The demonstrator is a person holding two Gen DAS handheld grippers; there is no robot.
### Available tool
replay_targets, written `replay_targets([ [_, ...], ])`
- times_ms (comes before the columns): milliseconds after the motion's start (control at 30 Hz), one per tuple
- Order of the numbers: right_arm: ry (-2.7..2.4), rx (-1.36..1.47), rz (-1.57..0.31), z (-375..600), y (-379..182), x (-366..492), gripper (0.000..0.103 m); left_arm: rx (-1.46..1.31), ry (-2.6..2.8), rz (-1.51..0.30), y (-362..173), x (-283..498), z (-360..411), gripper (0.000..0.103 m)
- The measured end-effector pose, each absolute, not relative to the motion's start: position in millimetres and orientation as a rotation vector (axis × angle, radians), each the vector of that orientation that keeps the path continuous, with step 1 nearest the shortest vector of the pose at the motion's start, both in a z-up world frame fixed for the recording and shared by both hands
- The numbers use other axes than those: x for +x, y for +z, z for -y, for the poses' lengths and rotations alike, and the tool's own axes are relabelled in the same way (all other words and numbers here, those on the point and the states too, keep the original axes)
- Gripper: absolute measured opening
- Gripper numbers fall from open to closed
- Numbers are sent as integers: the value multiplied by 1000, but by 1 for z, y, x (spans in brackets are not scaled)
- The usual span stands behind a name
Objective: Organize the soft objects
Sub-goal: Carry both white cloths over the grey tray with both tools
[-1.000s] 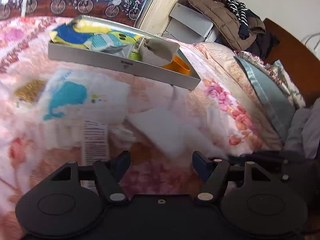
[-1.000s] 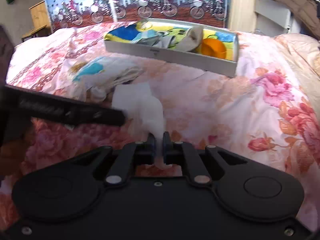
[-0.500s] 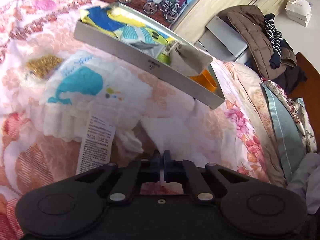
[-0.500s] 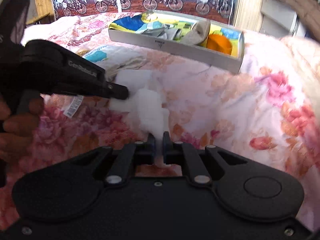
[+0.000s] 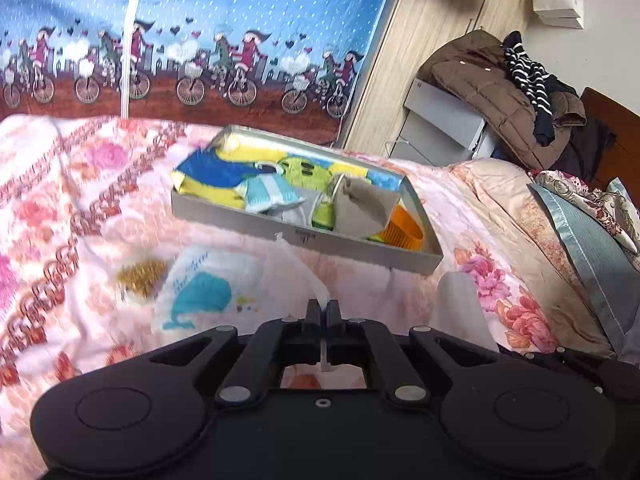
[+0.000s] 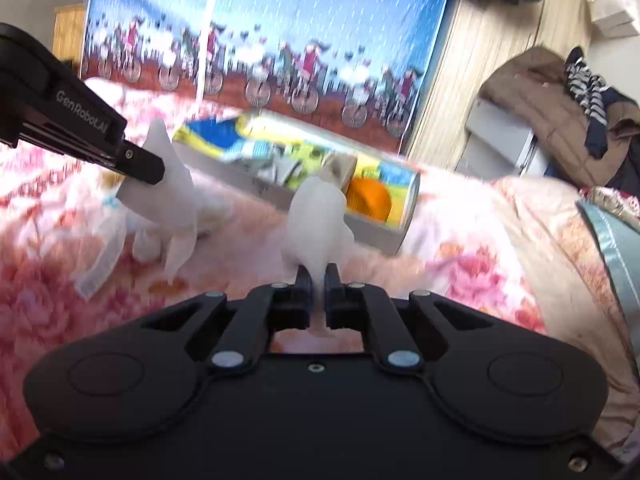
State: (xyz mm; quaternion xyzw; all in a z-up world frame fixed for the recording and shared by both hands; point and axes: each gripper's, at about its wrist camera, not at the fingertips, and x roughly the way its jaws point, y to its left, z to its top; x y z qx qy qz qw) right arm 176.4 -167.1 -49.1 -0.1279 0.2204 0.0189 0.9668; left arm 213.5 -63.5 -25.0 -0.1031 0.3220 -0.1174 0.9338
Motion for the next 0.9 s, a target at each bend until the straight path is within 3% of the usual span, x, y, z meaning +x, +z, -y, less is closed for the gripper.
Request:
replay_targets([
  [433,36,-278,-281,157,-39,211,2,-62,-254,-556,35,246,69,1],
  [900,26,-165,-251,172,-48,329,2,-100,-245,-527,26,383,89,1],
])
